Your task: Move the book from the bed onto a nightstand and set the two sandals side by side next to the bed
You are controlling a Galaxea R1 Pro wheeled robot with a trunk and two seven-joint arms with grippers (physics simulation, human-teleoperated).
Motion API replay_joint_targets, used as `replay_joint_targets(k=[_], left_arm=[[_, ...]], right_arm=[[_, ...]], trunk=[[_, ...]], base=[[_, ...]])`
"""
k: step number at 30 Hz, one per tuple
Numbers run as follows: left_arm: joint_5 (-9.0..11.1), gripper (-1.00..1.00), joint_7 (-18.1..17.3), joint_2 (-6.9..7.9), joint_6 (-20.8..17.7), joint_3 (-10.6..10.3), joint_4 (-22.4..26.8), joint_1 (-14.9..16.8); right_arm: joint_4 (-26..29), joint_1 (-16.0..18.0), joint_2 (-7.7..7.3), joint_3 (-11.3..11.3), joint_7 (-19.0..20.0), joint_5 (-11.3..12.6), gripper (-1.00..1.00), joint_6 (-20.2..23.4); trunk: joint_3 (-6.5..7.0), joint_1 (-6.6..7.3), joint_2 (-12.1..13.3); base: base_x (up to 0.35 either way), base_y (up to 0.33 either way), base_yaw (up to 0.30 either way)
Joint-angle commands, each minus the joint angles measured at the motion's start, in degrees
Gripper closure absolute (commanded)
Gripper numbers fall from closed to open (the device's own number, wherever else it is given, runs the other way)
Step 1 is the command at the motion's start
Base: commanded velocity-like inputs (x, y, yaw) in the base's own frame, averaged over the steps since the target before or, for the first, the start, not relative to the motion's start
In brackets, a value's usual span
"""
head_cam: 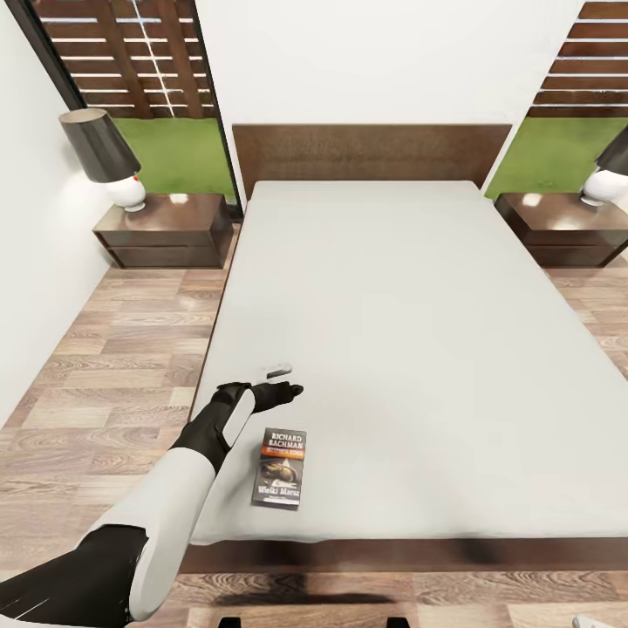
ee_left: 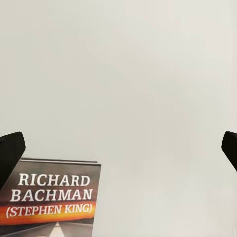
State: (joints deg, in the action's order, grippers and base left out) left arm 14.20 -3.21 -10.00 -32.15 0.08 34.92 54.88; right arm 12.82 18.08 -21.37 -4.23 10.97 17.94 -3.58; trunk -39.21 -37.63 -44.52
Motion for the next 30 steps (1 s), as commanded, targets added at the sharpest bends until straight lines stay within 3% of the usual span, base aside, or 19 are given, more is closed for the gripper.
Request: replay_joint_targets(k=[1,30], left_arm=[[0.12,-1.00,-0.05,0.00,-0.28,0.01,0.06,0.03],[0.13,-1.00,-0.05,0.00,-0.28,0.01,0.06,0.03]], right_arm=[[-0.08,0.03,0.01,-0.46,0.45,0.16,-1.00,-0.12],[-0.08,0.03,0.01,-0.45,0.45,0.16,-1.00,-0.12]], trunk=[[-0.23,-0.23,-0.46],[-5.43,-6.60,-12.09]], base=[[0.000,0.000,0.000],[0.000,0.000,0.000]])
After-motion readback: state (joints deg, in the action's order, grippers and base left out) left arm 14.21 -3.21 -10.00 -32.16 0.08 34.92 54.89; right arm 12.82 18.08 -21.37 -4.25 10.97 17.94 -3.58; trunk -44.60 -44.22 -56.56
